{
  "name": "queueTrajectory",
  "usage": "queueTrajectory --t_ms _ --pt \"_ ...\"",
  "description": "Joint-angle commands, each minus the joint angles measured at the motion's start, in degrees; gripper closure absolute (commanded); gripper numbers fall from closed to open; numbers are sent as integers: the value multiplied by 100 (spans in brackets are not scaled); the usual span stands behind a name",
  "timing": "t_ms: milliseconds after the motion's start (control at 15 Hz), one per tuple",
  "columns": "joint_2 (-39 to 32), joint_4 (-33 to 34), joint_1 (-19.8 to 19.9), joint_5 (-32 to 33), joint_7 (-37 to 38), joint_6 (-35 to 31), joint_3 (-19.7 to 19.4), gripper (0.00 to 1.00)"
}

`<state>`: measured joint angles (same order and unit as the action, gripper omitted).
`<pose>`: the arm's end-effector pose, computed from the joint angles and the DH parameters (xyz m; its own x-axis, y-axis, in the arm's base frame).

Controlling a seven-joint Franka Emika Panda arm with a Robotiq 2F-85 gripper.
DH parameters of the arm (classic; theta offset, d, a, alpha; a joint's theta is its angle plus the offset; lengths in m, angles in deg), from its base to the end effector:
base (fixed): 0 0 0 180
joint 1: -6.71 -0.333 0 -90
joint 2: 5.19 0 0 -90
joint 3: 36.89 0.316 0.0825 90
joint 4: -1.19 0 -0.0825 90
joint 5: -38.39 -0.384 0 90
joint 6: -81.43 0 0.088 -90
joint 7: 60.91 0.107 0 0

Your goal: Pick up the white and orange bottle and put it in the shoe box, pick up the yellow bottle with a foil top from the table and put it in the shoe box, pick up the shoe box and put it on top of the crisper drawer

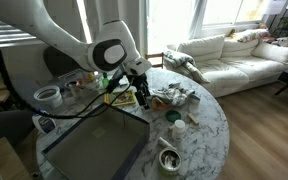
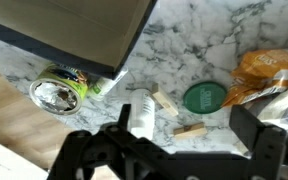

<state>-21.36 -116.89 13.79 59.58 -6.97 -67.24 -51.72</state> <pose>0.5714 -0.2162 0.3270 0.4971 -0.7810 0.3781 -0.8509 -0.5241 0.0361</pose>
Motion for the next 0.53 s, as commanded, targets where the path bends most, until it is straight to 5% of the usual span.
queueTrajectory --t_ms 0,467 --pt "-630 753 19 -156 256 394 -370 0" --pt "-1632 2025 646 -1247 -1748 956 -177 0"
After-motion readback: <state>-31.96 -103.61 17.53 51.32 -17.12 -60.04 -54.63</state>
